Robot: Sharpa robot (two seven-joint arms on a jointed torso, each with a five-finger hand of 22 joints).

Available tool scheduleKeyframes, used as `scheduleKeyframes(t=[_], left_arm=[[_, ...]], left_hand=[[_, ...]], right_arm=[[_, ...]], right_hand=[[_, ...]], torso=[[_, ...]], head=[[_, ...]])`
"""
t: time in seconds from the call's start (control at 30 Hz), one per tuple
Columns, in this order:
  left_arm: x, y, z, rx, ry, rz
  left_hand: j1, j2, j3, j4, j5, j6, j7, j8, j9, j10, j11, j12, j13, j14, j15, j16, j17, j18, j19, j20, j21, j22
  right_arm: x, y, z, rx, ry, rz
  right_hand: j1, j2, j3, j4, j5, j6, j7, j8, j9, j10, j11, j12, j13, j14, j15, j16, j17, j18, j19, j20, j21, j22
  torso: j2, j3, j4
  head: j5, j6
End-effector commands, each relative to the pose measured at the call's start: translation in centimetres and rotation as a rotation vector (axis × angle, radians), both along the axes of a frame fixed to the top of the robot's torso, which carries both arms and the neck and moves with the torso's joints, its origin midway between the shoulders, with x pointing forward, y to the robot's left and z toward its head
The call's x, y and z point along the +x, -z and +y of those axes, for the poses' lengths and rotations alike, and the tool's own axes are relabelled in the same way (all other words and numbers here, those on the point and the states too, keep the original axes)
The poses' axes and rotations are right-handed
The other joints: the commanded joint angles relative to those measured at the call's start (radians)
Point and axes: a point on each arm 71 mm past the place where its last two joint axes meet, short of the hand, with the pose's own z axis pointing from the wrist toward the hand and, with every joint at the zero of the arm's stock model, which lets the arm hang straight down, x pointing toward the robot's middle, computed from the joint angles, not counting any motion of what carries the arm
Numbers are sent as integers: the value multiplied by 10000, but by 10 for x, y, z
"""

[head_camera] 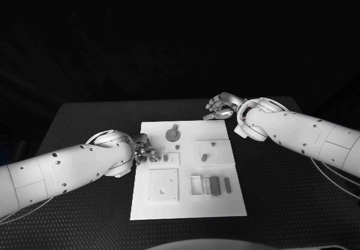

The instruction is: Assemble the parts on the task board

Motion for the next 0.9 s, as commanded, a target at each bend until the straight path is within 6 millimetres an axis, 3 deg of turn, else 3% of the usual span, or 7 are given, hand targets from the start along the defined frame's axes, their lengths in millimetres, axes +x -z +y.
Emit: scheduleKeyframes(t=[0.03,0.4,0.67,0.9], left_arm=[[-3,6,2,353,-17,331],[-2,6,3,312,-37,297],[-1,5,3,201,-116,149],[0,3,3,-165,-338,-47]], left_hand=[[-345,-227,-208,46,-21,-23,-16,10,-3,21,-72,33,16,44,-32,55,-12,35,-51,17,45,205],[-945,-846,-488,411,-18,0,-54,-37,-3,26,-111,12,-1,53,-75,39,-43,83,-40,-27,9,156],[-1099,-1066,-439,614,-17,16,-65,-54,4,31,-121,4,-8,60,-91,40,-54,91,-29,-39,-11,144],[-1145,-1106,-358,755,-17,64,-83,-37,23,79,-136,22,-5,94,-106,59,-55,102,8,-56,-6,146]], right_arm=[[0,1,1,-105,-145,43],[0,1,1,-110,-145,50],[0,1,1,-116,-140,63],[0,2,1,-120,-134,71]], right_hand=[[20,-27,-9,62,-11,-71,291,41,16,35,-8,-50,-16,-55,8,44,14,-170,-85,-10,-38,161],[17,-33,-14,77,-11,-79,295,49,20,38,-3,-52,-22,-75,45,45,18,-172,-93,-7,-49,170],[14,-34,-15,85,-11,-83,298,52,22,39,0,-53,-24,-81,53,47,20,-172,-94,-6,-52,174],[12,-33,-15,92,-11,-86,300,54,24,40,2,-54,-25,-84,58,49,22,-172,-94,-5,-55,177]], torso=[[1,-4,0],[0,-8,15],[2,-9,5],[2,-12,10]], head=[[-4,-12],[-16,-17],[-11,-16],[-15,-17]])
